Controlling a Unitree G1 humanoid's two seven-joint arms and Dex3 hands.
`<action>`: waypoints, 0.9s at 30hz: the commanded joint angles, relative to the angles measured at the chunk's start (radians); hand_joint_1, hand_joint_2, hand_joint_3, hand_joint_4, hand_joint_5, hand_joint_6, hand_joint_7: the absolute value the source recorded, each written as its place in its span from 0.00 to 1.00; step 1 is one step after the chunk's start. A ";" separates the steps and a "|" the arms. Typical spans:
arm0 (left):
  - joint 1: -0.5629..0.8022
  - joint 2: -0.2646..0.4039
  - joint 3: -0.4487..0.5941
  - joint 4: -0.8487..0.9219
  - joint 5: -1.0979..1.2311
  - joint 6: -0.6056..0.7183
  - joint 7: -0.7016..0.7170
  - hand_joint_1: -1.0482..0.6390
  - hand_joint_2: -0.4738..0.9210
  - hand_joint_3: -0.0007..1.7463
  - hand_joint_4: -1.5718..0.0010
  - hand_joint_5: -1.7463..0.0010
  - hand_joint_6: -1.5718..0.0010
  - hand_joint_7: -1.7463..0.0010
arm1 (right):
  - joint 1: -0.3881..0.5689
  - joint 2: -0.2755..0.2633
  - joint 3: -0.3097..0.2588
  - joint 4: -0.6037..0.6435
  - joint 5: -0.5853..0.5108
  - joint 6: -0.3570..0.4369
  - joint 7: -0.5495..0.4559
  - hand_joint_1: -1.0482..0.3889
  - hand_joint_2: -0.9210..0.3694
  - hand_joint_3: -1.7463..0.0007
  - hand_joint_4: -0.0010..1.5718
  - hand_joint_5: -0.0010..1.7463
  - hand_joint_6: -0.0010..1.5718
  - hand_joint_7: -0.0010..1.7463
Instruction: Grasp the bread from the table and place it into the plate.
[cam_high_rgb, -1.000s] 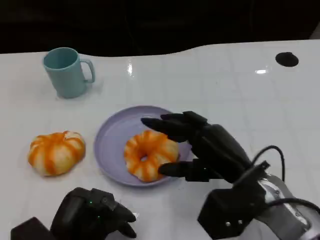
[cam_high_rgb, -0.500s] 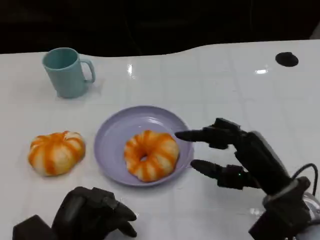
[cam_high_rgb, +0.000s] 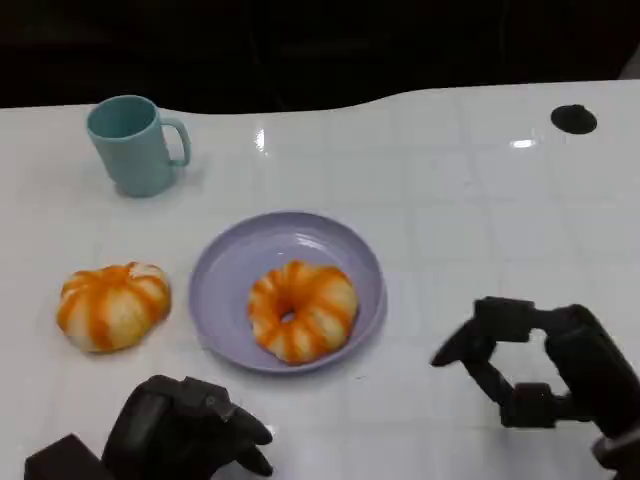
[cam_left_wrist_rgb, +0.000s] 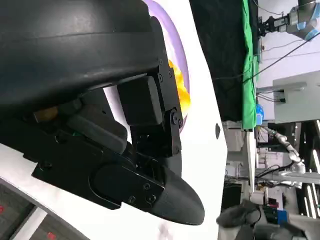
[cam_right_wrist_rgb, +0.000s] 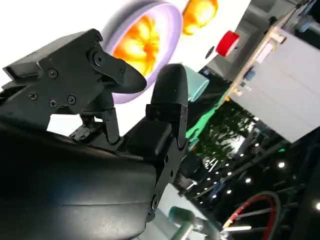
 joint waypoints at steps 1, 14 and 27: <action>0.012 0.013 0.002 -0.021 0.003 -0.011 0.007 0.00 0.99 0.00 0.09 0.63 0.01 0.87 | 0.048 -0.019 -0.032 -0.054 0.048 0.036 0.039 0.64 0.35 0.35 0.53 0.99 0.53 0.74; 0.027 0.019 0.005 -0.047 -0.003 -0.011 0.003 0.00 0.99 0.00 0.09 0.63 0.01 0.87 | 0.130 0.013 -0.050 -0.069 0.028 0.069 0.049 0.59 0.36 0.31 0.56 1.00 0.47 0.85; 0.033 0.020 0.003 -0.046 0.010 -0.022 0.012 0.00 1.00 0.00 0.08 0.62 0.00 0.87 | 0.123 0.021 -0.047 -0.023 -0.009 0.020 0.043 0.57 0.35 0.31 0.54 1.00 0.47 0.86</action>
